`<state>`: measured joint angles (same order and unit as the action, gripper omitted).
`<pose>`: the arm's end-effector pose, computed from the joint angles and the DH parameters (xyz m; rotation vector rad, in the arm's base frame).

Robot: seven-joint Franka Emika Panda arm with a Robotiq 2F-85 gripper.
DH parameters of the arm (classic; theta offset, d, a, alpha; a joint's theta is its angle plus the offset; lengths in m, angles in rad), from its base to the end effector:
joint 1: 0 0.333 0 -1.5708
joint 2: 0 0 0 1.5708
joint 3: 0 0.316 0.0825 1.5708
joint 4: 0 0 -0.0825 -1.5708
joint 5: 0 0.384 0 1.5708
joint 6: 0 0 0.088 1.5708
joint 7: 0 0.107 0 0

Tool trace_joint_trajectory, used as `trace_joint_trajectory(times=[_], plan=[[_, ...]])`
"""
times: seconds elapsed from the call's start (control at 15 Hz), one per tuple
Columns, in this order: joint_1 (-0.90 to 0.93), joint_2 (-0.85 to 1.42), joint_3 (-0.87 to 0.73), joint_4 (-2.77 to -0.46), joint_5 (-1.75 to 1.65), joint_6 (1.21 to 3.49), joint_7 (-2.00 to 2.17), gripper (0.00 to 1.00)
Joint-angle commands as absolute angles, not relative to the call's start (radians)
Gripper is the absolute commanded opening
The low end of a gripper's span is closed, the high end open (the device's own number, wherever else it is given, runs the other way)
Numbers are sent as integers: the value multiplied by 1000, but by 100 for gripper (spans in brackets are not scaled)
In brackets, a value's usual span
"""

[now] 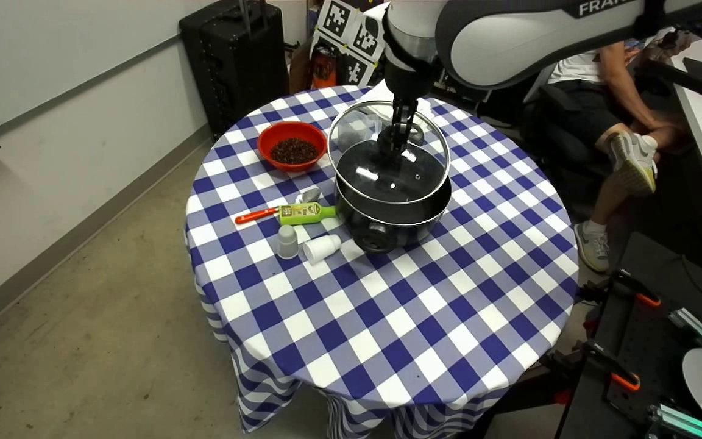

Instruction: Cover the pot

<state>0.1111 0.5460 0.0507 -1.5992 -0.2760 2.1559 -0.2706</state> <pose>0.6852 0.0959 0.3162 2.8156 0.8348 0.0019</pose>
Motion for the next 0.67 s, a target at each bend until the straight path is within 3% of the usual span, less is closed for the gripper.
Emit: trace_joint_trajectory(times=[0.0, 0.6], plan=[[103, 557, 43, -1571, -279, 2150, -250, 25], [84, 544, 52, -1602, -247, 2134, -240, 25]])
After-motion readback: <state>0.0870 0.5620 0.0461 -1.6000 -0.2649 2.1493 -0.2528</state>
